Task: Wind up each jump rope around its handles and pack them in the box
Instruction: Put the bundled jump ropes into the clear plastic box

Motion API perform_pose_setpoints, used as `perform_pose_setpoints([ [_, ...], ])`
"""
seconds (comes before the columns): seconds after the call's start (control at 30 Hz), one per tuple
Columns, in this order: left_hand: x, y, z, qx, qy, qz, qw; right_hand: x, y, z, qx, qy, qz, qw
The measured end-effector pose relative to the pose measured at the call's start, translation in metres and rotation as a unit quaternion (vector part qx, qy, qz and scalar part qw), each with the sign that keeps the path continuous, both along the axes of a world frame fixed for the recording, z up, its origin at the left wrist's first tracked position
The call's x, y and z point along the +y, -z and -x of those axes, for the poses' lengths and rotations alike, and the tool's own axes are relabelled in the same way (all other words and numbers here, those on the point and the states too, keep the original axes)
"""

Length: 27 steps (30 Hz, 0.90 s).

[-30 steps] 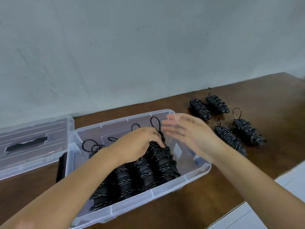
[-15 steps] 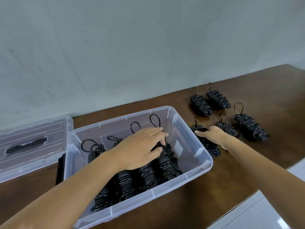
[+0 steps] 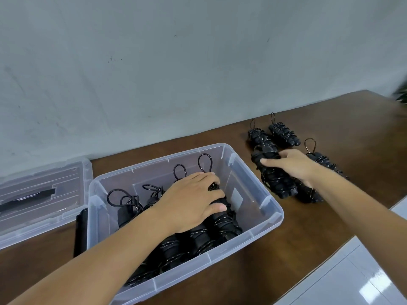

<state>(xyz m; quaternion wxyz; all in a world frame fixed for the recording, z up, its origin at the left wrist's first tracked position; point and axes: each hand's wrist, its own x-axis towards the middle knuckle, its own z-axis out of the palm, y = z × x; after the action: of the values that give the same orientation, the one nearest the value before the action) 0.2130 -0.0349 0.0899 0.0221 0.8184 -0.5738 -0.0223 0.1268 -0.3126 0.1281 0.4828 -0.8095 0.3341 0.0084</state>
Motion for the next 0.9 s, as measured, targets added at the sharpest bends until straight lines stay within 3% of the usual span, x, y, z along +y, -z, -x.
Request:
perform_pose_setpoints([
  [0.17, -0.001, -0.007, 0.003, -0.002, -0.02, -0.009, 1.0, 0.031, -0.063, 0.008, -0.063, -0.014, -0.036, 0.997],
  [0.33, 0.001, -0.012, 0.004, 0.014, -0.03, -0.005, 0.999, 0.062, -0.077, 0.007, -0.079, -0.06, -0.035, 0.995],
  [0.57, 0.004, -0.015, 0.009, -0.002, -0.037, -0.015, 0.999, 0.115, -0.051, 0.003, -0.006, -0.126, 0.188, 0.974],
  [0.7, 0.003, -0.015, 0.008, 0.004, -0.056, -0.044, 0.997, 0.134, -0.021, 0.001, 0.02, -0.126, 0.327, 0.937],
  [0.9, 0.001, -0.009, 0.007, -0.004, -0.061, -0.065, 0.996, 0.152, 0.014, 0.005, 0.047, -0.174, 0.498, 0.848],
])
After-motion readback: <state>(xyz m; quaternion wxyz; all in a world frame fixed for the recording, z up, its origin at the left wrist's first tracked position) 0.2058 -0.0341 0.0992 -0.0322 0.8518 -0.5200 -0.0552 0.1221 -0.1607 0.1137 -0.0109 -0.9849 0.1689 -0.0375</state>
